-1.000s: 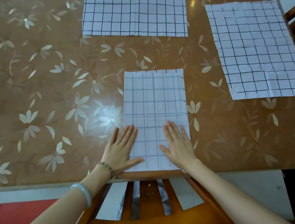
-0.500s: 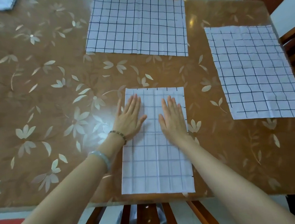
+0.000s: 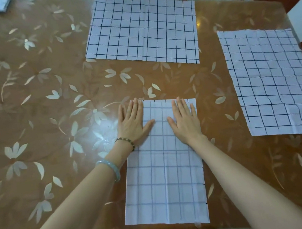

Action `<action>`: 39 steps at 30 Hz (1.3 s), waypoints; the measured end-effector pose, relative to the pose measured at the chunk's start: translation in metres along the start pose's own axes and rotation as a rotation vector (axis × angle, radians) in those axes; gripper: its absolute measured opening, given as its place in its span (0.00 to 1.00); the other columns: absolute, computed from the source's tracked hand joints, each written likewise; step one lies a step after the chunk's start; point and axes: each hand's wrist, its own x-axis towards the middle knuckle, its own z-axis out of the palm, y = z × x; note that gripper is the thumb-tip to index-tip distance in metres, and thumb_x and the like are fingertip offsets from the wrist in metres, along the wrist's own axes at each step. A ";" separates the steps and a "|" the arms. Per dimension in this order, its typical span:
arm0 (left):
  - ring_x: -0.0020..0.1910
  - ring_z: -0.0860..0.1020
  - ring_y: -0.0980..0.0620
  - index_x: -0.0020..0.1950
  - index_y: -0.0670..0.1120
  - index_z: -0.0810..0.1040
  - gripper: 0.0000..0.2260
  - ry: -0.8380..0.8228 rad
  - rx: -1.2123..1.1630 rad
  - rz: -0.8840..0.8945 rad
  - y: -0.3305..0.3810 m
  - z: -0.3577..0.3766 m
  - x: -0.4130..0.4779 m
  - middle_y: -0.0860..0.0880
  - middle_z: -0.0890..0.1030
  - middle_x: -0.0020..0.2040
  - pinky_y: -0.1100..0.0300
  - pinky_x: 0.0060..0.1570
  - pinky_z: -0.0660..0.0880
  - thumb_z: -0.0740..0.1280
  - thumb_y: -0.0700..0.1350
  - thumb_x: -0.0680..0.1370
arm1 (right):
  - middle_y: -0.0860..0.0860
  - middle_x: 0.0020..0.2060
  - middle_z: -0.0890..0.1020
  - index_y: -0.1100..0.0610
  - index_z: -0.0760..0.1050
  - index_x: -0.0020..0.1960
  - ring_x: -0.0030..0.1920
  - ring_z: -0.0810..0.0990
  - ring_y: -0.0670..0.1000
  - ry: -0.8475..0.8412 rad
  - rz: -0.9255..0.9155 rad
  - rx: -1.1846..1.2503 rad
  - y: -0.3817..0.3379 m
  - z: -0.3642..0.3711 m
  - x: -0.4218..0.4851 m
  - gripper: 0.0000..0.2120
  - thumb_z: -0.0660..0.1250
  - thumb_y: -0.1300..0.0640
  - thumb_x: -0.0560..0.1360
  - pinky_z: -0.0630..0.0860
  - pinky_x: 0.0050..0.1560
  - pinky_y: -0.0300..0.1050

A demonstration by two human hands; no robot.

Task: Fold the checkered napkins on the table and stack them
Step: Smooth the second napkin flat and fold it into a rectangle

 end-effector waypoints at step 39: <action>0.33 0.73 0.56 0.35 0.47 0.76 0.09 0.156 -0.781 -0.397 -0.021 -0.071 0.034 0.53 0.76 0.32 0.62 0.35 0.69 0.75 0.47 0.70 | 0.54 0.41 0.81 0.56 0.74 0.52 0.28 0.77 0.47 0.021 0.365 0.921 0.064 -0.090 0.016 0.05 0.66 0.62 0.76 0.74 0.30 0.38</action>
